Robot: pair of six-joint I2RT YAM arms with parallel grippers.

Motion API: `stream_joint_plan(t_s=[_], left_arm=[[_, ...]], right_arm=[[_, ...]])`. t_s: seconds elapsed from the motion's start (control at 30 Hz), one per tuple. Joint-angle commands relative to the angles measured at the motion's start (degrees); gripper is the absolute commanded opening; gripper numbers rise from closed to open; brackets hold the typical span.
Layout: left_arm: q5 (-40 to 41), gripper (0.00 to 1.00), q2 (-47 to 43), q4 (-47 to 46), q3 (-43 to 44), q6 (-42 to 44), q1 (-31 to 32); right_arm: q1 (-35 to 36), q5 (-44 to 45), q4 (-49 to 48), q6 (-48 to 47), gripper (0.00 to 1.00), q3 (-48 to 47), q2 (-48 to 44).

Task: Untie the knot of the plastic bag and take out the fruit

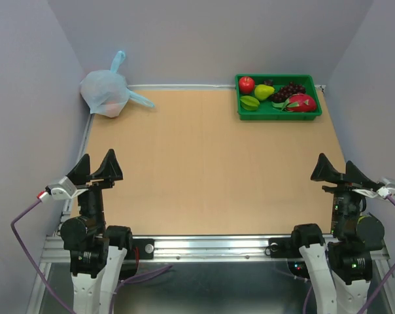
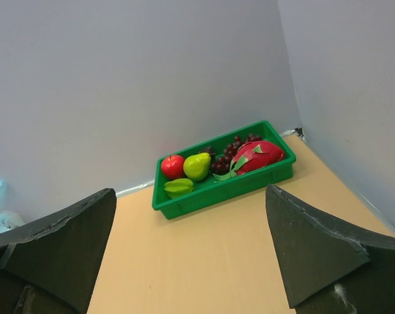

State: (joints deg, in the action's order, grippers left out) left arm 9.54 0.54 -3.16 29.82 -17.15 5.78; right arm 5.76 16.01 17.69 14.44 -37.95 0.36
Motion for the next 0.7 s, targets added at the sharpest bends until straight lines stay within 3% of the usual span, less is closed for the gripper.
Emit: stream_joint_plan(t_s=[0.0, 0.27, 0.37, 0.67], left_arm=[[0.1, 0.99, -6.3, -2.2, 1.5, -1.5, -0.6], [1.3, 0.99, 3.1, -1.5, 2.6, -6.8, -0.8], [1.8, 0.99, 11.8, -0.9, 4.8, -9.1, -0.7], [2.3, 0.99, 49.5, 5.4, 20.2, -15.9, -0.6]], right_arm=[[0.9, -1.0, -1.2, 0.1, 1.00, 0.3, -0.2], [1.0, 1.7, -1.0, 0.6, 1.00, 0.7, -0.2], [1.3, 3.1, -0.9, 1.2, 1.00, 0.7, -0.2], [4.8, 6.4, 0.2, 2.2, 1.00, 0.4, -1.5]])
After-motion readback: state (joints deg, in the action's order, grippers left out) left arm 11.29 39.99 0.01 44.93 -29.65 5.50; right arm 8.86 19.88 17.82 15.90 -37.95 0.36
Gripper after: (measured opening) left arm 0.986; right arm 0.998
